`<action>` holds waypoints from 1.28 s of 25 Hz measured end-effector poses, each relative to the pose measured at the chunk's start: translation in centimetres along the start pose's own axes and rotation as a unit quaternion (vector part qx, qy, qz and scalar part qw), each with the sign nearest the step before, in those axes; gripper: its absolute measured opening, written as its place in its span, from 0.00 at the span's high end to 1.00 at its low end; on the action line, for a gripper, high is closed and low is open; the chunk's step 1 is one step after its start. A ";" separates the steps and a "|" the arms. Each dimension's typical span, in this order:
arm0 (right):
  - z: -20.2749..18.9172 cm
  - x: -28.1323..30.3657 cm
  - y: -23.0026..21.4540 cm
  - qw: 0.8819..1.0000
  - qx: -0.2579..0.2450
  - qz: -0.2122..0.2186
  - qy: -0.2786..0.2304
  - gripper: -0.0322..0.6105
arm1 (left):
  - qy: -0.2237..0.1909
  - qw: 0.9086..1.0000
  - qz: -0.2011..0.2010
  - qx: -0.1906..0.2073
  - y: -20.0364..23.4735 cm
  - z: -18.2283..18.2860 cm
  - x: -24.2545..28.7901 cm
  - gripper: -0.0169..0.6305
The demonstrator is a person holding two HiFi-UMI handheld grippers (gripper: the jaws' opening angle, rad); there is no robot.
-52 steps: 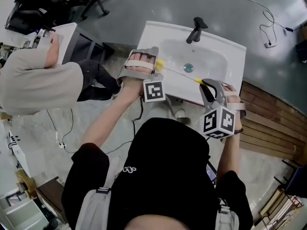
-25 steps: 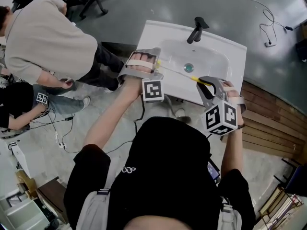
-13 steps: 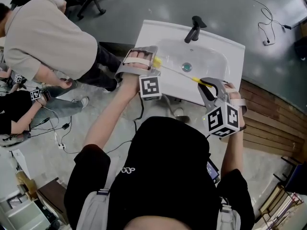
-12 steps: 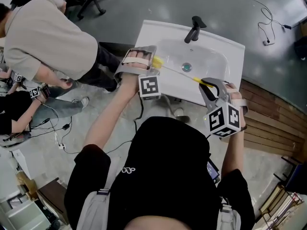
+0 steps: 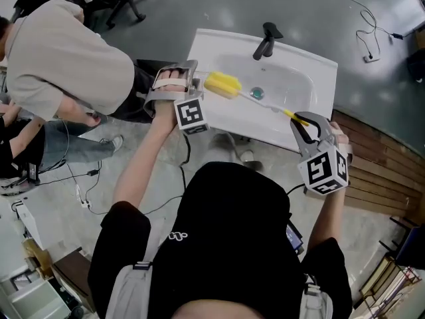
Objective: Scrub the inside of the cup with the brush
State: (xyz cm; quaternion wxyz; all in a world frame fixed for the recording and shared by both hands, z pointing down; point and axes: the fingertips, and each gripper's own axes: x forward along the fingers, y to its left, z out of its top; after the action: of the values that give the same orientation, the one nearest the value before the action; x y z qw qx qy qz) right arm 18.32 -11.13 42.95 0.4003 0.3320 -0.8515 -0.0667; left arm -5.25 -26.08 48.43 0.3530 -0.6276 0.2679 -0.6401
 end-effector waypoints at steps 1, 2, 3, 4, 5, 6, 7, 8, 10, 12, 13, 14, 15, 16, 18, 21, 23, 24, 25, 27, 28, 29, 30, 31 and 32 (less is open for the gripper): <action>-0.2 -0.2 -0.2 1.000 0.009 -0.003 -0.003 0.88 | -0.002 1.000 0.003 -0.010 0.1 -0.3 0.1 0.55; -0.3 -0.4 -0.5 1.000 0.018 -0.007 -0.007 0.88 | -0.006 1.000 0.006 -0.024 0.3 -0.4 0.2 0.55; -0.3 -0.5 -0.7 1.000 0.027 -0.010 -0.011 0.88 | -0.013 0.999 0.008 -0.044 0.4 -0.5 0.3 0.55; -0.4 -0.7 -0.9 0.999 0.036 -0.013 -0.015 0.88 | -0.023 0.997 0.006 -0.068 0.5 -0.3 0.3 0.55; -0.5 -0.7 -1.1 0.999 0.045 -0.017 -0.020 0.88 | -0.034 0.995 0.000 -0.096 0.5 -0.1 0.2 0.55; -0.5 -0.8 -1.3 0.998 0.055 -0.022 -0.026 0.88 | -0.045 0.991 -0.006 -0.124 0.5 0.2 0.1 0.55; -0.5 -0.9 -1.5 0.997 0.067 -0.027 -0.034 0.87 | -0.057 0.987 -0.012 -0.152 0.6 0.5 0.0 0.55; -0.4 -1.0 -1.8 0.995 0.079 -0.033 -0.042 0.87 | -0.068 0.981 -0.018 -0.180 0.6 0.8 -0.1 0.55; -0.2 -1.2 -2.2 0.992 0.104 -0.043 -0.060 0.87 | -0.091 0.969 -0.027 -0.229 0.8 1.4 -0.3 0.55; 0.0 -1.3 -2.6 0.988 0.126 -0.051 -0.075 0.87 | -0.110 0.958 -0.029 -0.264 1.0 1.8 -0.3 0.55; 0.1 -1.3 -2.8 0.986 0.136 -0.055 -0.084 0.87 | -0.118 0.953 -0.027 -0.279 1.2 2.1 -0.4 0.55; 0.3 -1.3 -2.9 0.983 0.145 -0.060 -0.095 0.87 | -0.125 0.948 -0.024 -0.292 1.4 2.3 -0.5 0.55; 0.6 -1.3 -3.1 0.980 0.153 -0.064 -0.106 0.87 | -0.132 0.943 -0.022 -0.304 1.6 2.6 -0.6 0.55; 0.9 -1.4 -3.3 0.978 0.160 -0.068 -0.116 0.87 | -0.139 0.938 -0.020 -0.316 1.8 2.9 -0.8 0.55; 1.3 -1.4 -3.7 0.973 0.173 -0.076 -0.133 0.87 | -0.158 0.926 -0.021 -0.342 2.2 3.6 -1.3 0.55; 2.0 -1.4 -4.7 0.964 0.196 -0.092 -0.156 0.87 | -0.188 0.905 -0.025 -0.382 3.0 4.7 -2.0 0.55; 2.4 -1.6 -5.4 0.956 0.215 -0.103 -0.172 0.87 | -0.208 0.891 -0.028 -0.403 3.4 5.3 -2.6 0.55; 2.7 -1.7 -5.7 0.951 0.225 -0.109 -0.183 0.87 | -0.219 0.883 -0.029 -0.414 3.7 5.7 -2.9 0.55; 3.0 -1.9 -6.1 0.945 0.234 -0.115 -0.196 0.87 | -0.229 0.876 -0.031 -0.424 3.9 6.0 -3.3 0.55; 3.6 -2.3 -6.8 0.934 0.253 -0.126 -0.219 0.87 | -0.251 0.859 -0.032 -0.446 4.5 6.8 -4.0 0.55; 3.9 -2.4 -7.1 0.929 0.261 -0.130 -0.229 0.87 | -0.261 0.850 -0.031 -0.457 4.8 7.1 -4.4 0.55; 4.2 -2.5 -7.4 0.924 0.269 -0.133 -0.238 0.87 | -0.270 0.842 -0.030 -0.466 5.2 7.5 -4.8 0.55; 4.5 -2.6 -7.6 0.919 0.275 -0.135 -0.246 0.87 | -0.279 0.835 -0.029 -0.474 5.6 7.8 -5.2 0.55; 4.8 -2.7 -7.9 0.915 0.282 -0.138 -0.254 0.87 | -0.287 0.828 -0.028 -0.481 6.0 8.1 -5.7 0.55; 5.1 -2.7 -8.1 0.910 0.289 -0.141 -0.262 0.87 | -0.294 0.820 -0.028 -0.490 6.4 8.4 -6.1 0.55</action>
State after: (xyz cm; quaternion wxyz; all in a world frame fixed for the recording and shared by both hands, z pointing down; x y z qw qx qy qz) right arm 19.99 -16.50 34.70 0.0359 0.5203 -0.8522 0.0419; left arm 3.56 -24.31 40.27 0.0425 -0.8835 0.4121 -0.2186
